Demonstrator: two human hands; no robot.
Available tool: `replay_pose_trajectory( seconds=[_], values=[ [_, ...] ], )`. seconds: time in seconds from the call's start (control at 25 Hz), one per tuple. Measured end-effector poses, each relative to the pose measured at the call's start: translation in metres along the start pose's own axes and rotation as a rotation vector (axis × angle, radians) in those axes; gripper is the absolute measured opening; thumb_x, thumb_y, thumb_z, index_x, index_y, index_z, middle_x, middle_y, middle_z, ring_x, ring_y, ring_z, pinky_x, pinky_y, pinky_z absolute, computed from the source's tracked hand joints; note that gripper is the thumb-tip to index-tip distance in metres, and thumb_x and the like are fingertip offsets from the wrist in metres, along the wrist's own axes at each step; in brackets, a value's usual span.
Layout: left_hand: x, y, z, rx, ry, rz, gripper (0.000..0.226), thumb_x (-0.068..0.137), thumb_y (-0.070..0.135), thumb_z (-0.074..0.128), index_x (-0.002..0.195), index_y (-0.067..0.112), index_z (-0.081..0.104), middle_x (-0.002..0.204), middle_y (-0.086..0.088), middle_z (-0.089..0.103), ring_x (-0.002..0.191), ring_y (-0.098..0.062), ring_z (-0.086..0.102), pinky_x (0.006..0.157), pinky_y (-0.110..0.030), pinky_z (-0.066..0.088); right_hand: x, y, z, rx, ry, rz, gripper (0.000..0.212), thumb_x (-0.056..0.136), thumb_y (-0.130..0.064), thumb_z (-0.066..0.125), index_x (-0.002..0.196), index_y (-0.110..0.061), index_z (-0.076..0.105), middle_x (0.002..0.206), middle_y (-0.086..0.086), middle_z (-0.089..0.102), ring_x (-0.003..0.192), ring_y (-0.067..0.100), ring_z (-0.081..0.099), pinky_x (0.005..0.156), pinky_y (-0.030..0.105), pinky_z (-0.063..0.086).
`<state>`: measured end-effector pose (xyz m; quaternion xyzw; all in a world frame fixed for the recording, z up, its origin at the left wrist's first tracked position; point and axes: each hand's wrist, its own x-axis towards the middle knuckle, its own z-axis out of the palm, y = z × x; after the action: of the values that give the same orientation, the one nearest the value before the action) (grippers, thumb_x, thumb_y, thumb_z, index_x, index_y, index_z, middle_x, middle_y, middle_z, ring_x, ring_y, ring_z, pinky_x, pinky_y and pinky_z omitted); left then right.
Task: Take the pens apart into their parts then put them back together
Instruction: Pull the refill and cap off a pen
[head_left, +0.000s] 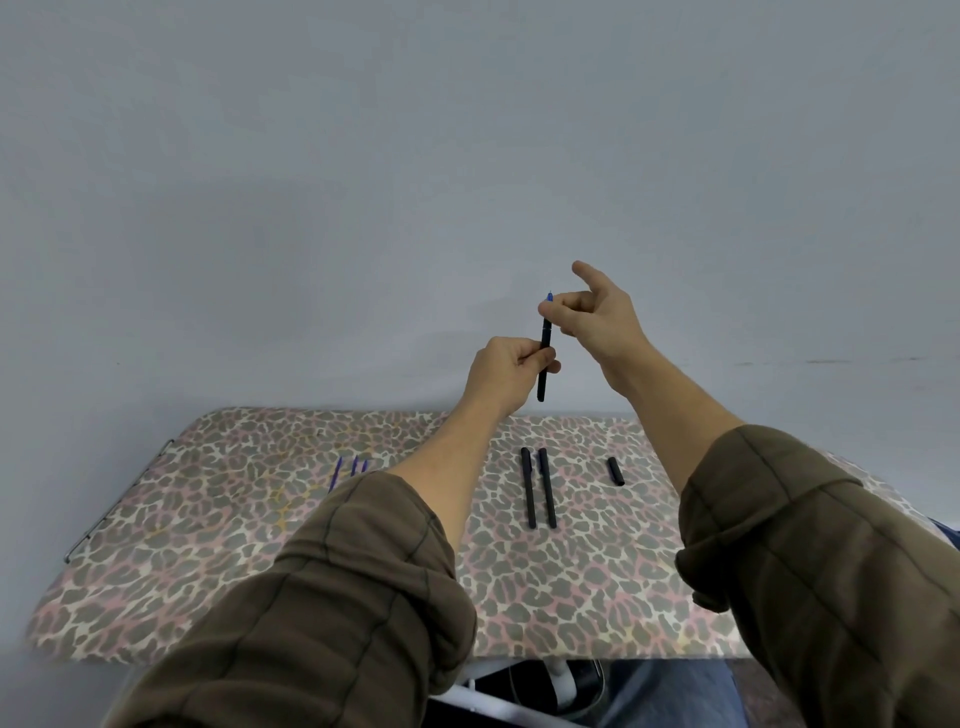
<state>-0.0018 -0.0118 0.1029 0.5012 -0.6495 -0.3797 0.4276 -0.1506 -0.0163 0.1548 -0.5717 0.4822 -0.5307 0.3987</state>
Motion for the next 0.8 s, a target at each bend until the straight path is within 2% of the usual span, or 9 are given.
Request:
replay_pose_trajectory(
  seconds=[0.12, 0.28, 0.44, 0.52, 0.68, 0.8],
  values=[
    [-0.0001, 0.0015, 0.0017, 0.007, -0.008, 0.000, 0.021, 0.102, 0.032, 0.061, 0.102, 0.021, 0.079, 0.097, 0.012, 0.078, 0.101, -0.004, 0.068, 0.078, -0.020, 0.046, -0.0012, -0.0007, -0.0017, -0.027, 0.022, -0.015, 0.076, 0.094, -0.012, 0.077, 0.159, -0.015, 0.039, 0.092, -0.005, 0.078, 0.106, 0.007, 0.072, 0.116, 0.046, 0.044],
    [0.0000, 0.0033, 0.0012, 0.001, 0.002, 0.010, 0.022, 0.102, 0.031, 0.061, 0.105, 0.018, 0.079, 0.099, 0.010, 0.078, 0.102, -0.005, 0.068, 0.079, -0.020, 0.045, -0.0017, -0.0052, -0.0023, -0.017, 0.004, -0.004, 0.075, 0.097, -0.010, 0.067, 0.162, -0.015, 0.031, 0.103, -0.008, 0.081, 0.116, 0.008, 0.069, 0.114, 0.045, 0.047],
    [-0.0008, 0.0044, 0.0015, 0.013, 0.003, 0.019, 0.022, 0.103, 0.031, 0.060, 0.103, 0.019, 0.079, 0.099, 0.010, 0.078, 0.101, -0.005, 0.068, 0.077, -0.018, 0.045, -0.0035, -0.0075, -0.0025, -0.035, 0.028, -0.018, 0.079, 0.093, -0.014, 0.078, 0.160, -0.014, 0.036, 0.090, -0.008, 0.077, 0.103, 0.005, 0.072, 0.113, 0.042, 0.047],
    [-0.0014, 0.0038, 0.0021, 0.009, 0.002, 0.018, 0.022, 0.103, 0.031, 0.060, 0.104, 0.019, 0.079, 0.099, 0.010, 0.078, 0.102, -0.005, 0.068, 0.078, -0.018, 0.045, -0.0040, -0.0073, -0.0036, -0.037, 0.028, -0.019, 0.074, 0.095, -0.011, 0.075, 0.159, -0.014, 0.037, 0.095, -0.003, 0.079, 0.107, 0.008, 0.072, 0.114, 0.042, 0.045],
    [-0.0015, 0.0038, 0.0017, 0.000, 0.009, 0.014, 0.023, 0.103, 0.031, 0.060, 0.104, 0.018, 0.079, 0.100, 0.010, 0.078, 0.103, -0.005, 0.067, 0.077, -0.015, 0.043, -0.0060, -0.0087, -0.0043, -0.040, 0.002, -0.013, 0.074, 0.097, -0.008, 0.069, 0.161, -0.015, 0.033, 0.106, -0.005, 0.081, 0.116, 0.012, 0.070, 0.109, 0.041, 0.050],
    [-0.0016, 0.0053, 0.0029, 0.007, 0.008, 0.017, 0.022, 0.102, 0.032, 0.060, 0.103, 0.020, 0.079, 0.100, 0.011, 0.078, 0.102, -0.005, 0.067, 0.077, -0.016, 0.043, -0.0058, -0.0097, -0.0053, -0.075, 0.023, -0.023, 0.074, 0.094, -0.013, 0.076, 0.158, -0.014, 0.040, 0.105, 0.002, 0.077, 0.103, 0.011, 0.071, 0.107, 0.042, 0.053]
  ],
)
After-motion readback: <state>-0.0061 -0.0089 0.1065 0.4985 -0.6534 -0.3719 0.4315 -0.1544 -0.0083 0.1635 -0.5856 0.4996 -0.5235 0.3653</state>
